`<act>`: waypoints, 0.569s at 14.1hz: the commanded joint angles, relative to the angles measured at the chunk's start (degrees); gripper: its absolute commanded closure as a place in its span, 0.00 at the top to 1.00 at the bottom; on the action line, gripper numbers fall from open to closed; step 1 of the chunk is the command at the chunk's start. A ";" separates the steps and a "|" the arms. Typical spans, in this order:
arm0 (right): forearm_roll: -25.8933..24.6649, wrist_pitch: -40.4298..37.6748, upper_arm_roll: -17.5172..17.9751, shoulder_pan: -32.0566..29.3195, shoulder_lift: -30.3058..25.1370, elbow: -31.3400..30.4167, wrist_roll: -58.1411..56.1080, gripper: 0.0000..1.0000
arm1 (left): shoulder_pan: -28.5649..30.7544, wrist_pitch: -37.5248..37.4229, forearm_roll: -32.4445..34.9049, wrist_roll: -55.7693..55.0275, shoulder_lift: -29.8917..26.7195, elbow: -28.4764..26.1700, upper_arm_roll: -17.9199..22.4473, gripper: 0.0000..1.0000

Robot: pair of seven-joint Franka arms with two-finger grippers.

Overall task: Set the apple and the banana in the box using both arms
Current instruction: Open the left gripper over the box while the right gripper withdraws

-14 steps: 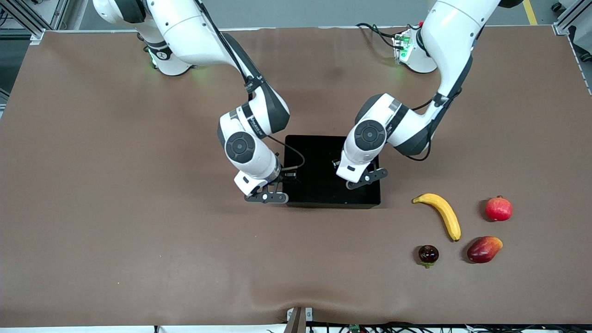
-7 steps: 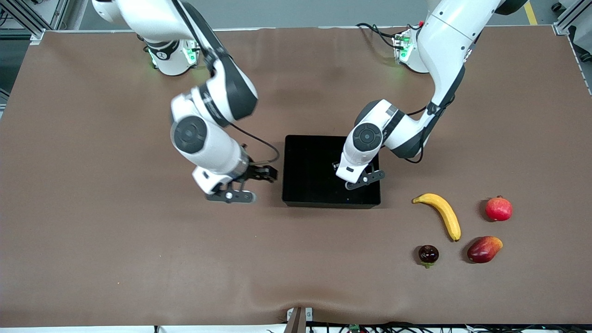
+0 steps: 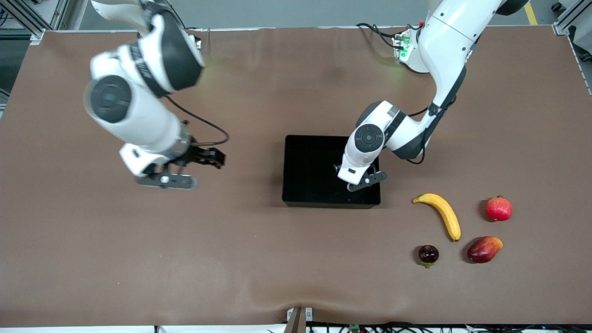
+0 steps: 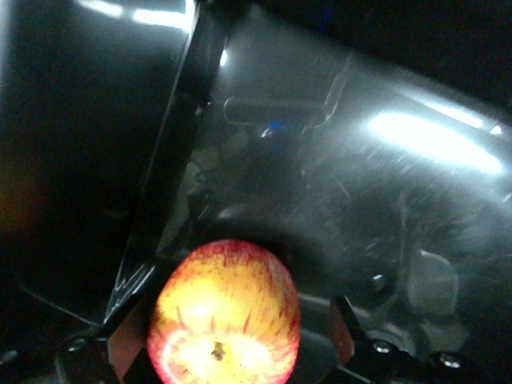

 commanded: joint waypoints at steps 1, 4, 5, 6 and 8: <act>-5.64 -3.51 9.75 -9.91 -3.86 -1.64 -0.09 1.00 | 2.26 -7.59 1.52 -0.23 -4.99 5.17 -0.02 1.00; -8.91 -6.68 15.05 -17.31 -5.98 -1.73 -0.87 1.00 | 4.45 -20.43 1.52 4.05 -5.61 16.41 -0.02 1.00; -8.91 -7.56 15.23 -18.98 -7.20 -1.73 -3.49 1.00 | 6.12 -23.51 1.52 7.91 -6.05 18.54 -0.02 1.00; -8.91 -8.18 15.23 -20.56 -8.43 -1.90 -7.17 1.00 | 7.70 -25.28 1.43 11.51 -7.18 19.17 -0.02 1.00; -8.91 -8.36 15.32 -24.00 -10.98 -3.12 -13.15 1.00 | 12.35 -25.91 1.43 17.32 -8.86 18.74 -0.02 1.00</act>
